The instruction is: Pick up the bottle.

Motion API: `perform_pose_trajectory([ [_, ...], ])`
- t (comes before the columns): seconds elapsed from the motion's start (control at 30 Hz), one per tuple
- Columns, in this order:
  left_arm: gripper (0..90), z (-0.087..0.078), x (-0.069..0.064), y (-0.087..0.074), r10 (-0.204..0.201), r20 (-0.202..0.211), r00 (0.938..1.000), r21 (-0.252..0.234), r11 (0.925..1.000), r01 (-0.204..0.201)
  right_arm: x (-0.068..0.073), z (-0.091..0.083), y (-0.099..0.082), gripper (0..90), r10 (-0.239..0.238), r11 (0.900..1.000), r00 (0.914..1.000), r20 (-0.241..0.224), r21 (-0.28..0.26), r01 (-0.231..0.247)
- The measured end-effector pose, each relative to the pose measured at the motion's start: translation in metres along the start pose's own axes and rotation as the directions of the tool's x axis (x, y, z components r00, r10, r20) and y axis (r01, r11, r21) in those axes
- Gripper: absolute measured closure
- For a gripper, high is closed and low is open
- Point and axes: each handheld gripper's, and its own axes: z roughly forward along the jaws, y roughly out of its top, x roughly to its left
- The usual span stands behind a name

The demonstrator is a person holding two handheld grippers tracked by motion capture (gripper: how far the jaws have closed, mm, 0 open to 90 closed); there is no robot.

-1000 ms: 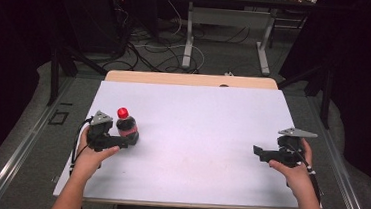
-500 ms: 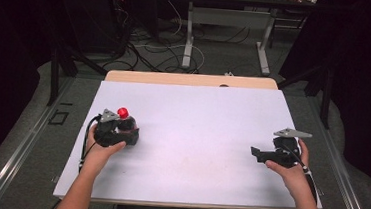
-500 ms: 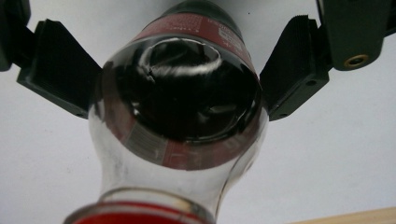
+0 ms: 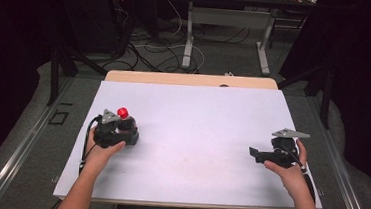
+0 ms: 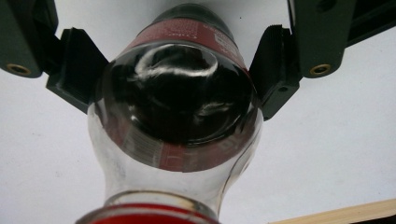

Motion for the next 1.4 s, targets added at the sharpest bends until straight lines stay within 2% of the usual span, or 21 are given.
perform_pose_trajectory([
  [0.1,29.3,0.001,0.000,-0.001,0.003,-0.008,1.0000,-0.016,0.9999,-0.003,0.000,0.002,-0.001,5.8,-0.013,0.9999,0.9999,0.004,0.004,0.013],
  [0.13,29.4,0.001,0.000,-0.001,-0.015,-0.005,0.9999,-0.029,0.9995,0.014,0.000,0.002,-0.001,5.9,-0.014,0.9999,0.9999,0.008,0.007,0.014],
  [0.2,29.5,0.002,0.000,-0.002,-0.024,-0.003,0.9997,-0.042,0.9988,0.024,0.001,0.002,-0.001,6.7,-0.016,0.9998,0.9997,0.016,0.007,0.016],
  [0.33,29.6,0.001,0.000,-0.002,-0.012,-0.014,0.9998,-0.043,0.9990,0.012,0.002,0.002,-0.001,8.3,-0.026,0.9997,0.9995,0.020,0.001,0.026],
  [0.43,29.6,-0.002,-0.003,0.000,-0.019,-0.004,0.9998,-0.048,0.9987,0.019,0.003,0.003,-0.001,8.9,-0.032,0.9995,0.9991,0.029,-0.001,0.032],
  [0.53,29.6,-0.007,-0.006,0.004,-0.001,-0.003,1.0000,-0.048,0.9988,0.000,0.004,0.003,-0.001,11.3,-0.033,0.9994,0.9991,0.025,-0.005,0.033],
  [0.67,29.6,-0.016,-0.015,0.009,0.026,0.023,0.9994,-0.040,0.9989,-0.025,0.006,0.002,0.001,14.9,-0.047,0.9987,0.9985,0.029,-0.020,0.047],
  [0.77,29.6,-0.021,-0.021,0.012,0.039,0.045,0.9982,-0.034,0.9987,-0.038,0.009,0.000,0.002,15.5,-0.049,0.9979,0.9988,0.011,-0.042,0.049],
  [0.9,29.7,-0.026,-0.030,0.015,0.048,0.071,0.9963,-0.029,0.9985,-0.046,0.012,-0.003,0.005,19.0,-0.074,0.9957,0.9973,-0.004,-0.057,0.074],
  [0.97,29.7,-0.028,-0.035,0.016,0.054,0.077,0.9956,-0.027,0.9983,-0.052,0.016,-0.004,0.007,20.2,-0.065,0.9957,0.9974,-0.031,-0.068,0.062],
  [1.07,29.7,-0.029,-0.041,0.018,0.067,0.083,0.9942,-0.030,0.9974,-0.065,0.020,-0.006,0.010,21.4,-0.087,0.9929,0.9957,-0.031,-0.084,0.084],
  [1.13,29.7,-0.030,-0.050,0.020,0.077,0.104,0.9916,-0.032,0.9968,-0.074,0.025,-0.008,0.012,23.5,-0.099,0.9912,0.9943,-0.041,-0.092,0.095],
  [1.17,29.7,-0.031,-0.052,0.021,0.093,0.112,0.9894,-0.028,0.9955,-0.090,0.028,-0.010,0.013,24.2,-0.112,0.9900,0.9929,-0.042,-0.092,0.107],
  [1.3,29.7,-0.031,-0.066,0.028,0.116,0.142,0.9830,-0.029,0.9931,-0.113,0.039,-0.013,0.020,27.7,-0.168,0.9826,0.9843,-0.053,-0.089,0.163],
  [1.4,29.7,-0.030,-0.077,0.034,0.132,0.165,0.9774,-0.031,0.9913,-0.128,0.047,-0.015,0.027,30.8,-0.192,0.9795,0.9770,-0.093,-0.081,0.184],
])
